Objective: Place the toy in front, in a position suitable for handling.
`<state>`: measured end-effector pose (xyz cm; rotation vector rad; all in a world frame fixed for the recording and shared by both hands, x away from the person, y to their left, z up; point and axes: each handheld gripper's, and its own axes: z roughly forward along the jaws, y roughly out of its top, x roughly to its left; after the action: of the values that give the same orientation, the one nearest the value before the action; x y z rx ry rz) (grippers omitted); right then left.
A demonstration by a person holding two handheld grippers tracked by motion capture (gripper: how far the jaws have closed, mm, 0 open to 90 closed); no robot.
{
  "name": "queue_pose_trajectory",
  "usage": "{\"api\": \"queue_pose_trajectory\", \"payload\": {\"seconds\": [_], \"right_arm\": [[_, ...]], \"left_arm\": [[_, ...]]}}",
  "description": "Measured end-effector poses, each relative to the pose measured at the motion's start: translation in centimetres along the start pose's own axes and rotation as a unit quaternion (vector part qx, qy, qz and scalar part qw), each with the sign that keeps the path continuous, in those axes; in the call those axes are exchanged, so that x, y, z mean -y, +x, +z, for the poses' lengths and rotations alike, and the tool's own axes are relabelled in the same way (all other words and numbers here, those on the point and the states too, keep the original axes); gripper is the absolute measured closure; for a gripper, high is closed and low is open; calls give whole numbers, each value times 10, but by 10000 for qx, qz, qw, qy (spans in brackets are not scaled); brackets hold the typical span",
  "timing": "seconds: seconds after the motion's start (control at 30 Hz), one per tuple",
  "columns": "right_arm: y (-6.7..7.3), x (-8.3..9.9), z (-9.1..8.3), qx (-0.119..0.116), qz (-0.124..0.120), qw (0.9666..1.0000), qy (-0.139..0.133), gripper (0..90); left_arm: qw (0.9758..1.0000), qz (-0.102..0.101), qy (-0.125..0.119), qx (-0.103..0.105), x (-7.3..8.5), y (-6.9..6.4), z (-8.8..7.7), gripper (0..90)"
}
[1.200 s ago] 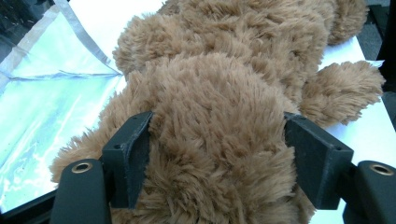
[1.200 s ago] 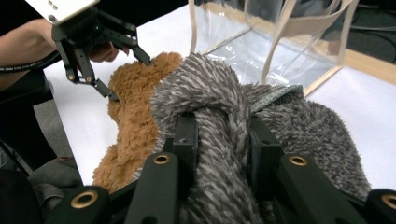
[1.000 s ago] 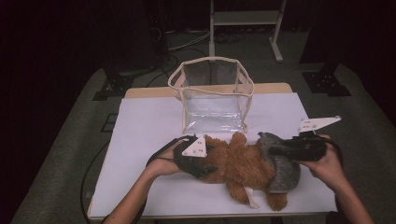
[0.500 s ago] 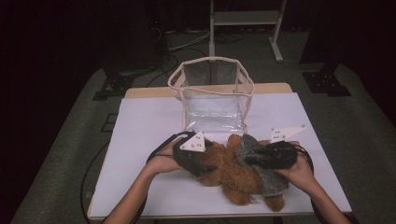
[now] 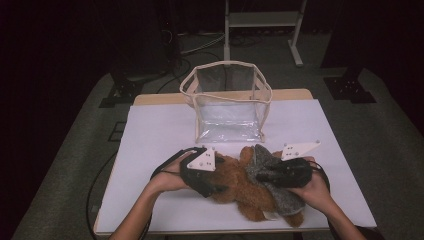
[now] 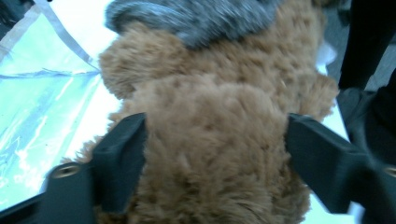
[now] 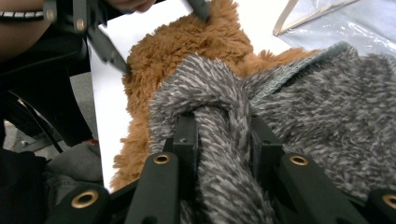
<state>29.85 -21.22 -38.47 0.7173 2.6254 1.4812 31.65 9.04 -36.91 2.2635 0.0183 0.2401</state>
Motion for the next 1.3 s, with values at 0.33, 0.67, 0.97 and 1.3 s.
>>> {"api": "queue_pose_trajectory", "payload": {"seconds": [0.33, 0.67, 0.97, 1.3], "right_arm": [[14, 2, -15, 48, -271, 9995, -121, 685], [2, 6, -11, 113, -18, 9997, -195, 667], [14, 17, -13, -30, -256, 9994, -223, 682], [3, 17, -16, 18, 2, 9996, -273, 678]], "left_arm": [[9993, -266, 36, 266, 7, 4, 11, 229], [9995, -7, 97, 295, 10, -11, 0, 190], [9961, -598, -100, 641, 24, 1, 10, 18], [9988, -315, 198, 306, 10, 1, 20, 283]]}}
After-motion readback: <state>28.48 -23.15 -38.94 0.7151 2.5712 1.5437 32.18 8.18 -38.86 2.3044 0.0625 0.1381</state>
